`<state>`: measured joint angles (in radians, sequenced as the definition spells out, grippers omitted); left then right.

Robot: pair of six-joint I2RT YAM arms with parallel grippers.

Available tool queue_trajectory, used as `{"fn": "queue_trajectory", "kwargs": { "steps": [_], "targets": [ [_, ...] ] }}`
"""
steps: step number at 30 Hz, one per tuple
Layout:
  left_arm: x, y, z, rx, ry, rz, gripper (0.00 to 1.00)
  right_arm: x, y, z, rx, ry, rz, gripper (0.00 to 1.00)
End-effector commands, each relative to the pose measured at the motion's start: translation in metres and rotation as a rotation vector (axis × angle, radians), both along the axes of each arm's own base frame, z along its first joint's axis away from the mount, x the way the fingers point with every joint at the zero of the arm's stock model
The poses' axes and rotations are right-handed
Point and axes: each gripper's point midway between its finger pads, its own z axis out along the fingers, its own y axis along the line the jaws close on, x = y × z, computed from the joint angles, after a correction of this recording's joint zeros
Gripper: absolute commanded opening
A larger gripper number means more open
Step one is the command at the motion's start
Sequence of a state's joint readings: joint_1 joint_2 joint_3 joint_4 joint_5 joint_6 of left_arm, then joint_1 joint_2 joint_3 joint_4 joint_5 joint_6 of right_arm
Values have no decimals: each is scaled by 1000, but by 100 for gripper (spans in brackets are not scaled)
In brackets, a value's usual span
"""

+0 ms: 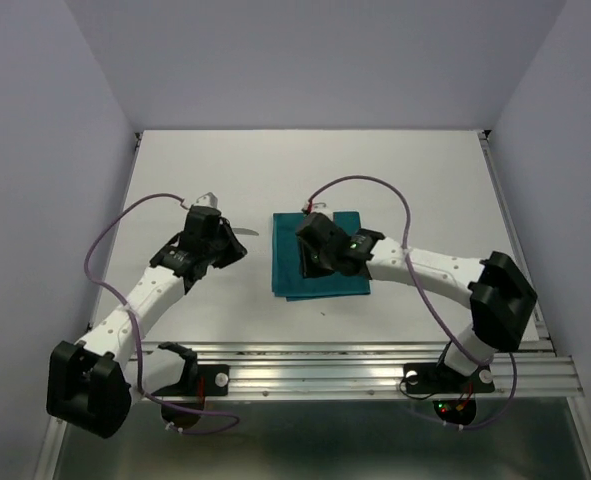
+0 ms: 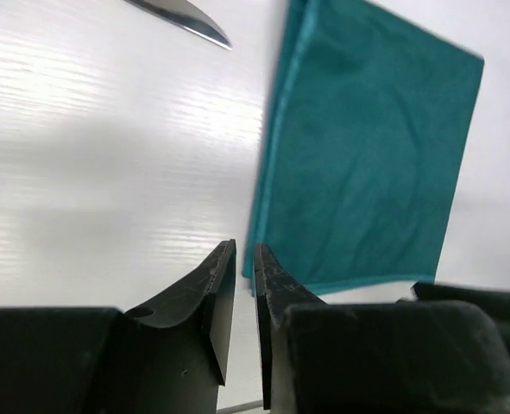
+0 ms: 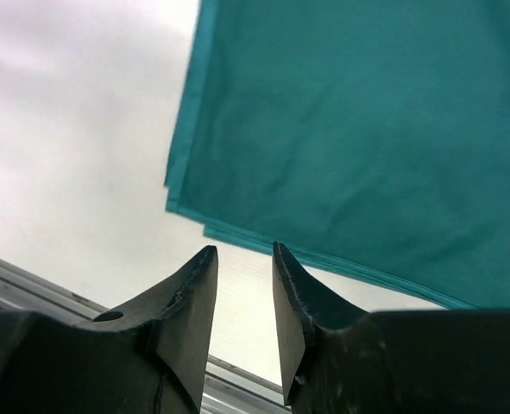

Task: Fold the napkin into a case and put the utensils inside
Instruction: Smooth out the square-folded napkin at the center of the board, then pick up the top corner of the square-folded napkin from the center of the board.

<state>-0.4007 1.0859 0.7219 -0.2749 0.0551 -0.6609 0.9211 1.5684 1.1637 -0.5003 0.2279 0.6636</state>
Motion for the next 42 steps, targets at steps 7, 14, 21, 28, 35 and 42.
{"fn": "queue_trajectory", "kwargs": {
  "steps": [7,14,21,28,35,42],
  "targets": [
    [-2,69,10,82,15,274,32,-26,91,-32,-207,-126,304,41],
    [-11,68,-6,63,45,255,35,-34,111,-50,-229,-133,370,46],
    [-9,70,-3,63,34,270,35,-25,110,-71,-312,-163,350,44],
    [-9,70,-6,62,37,267,36,-18,98,-82,-395,-204,327,41],
    [-10,68,-7,52,38,266,36,-19,94,-86,-391,-201,310,29],
    [-10,67,-8,54,46,256,36,-15,96,-75,-366,-222,274,3]
  ]
}}
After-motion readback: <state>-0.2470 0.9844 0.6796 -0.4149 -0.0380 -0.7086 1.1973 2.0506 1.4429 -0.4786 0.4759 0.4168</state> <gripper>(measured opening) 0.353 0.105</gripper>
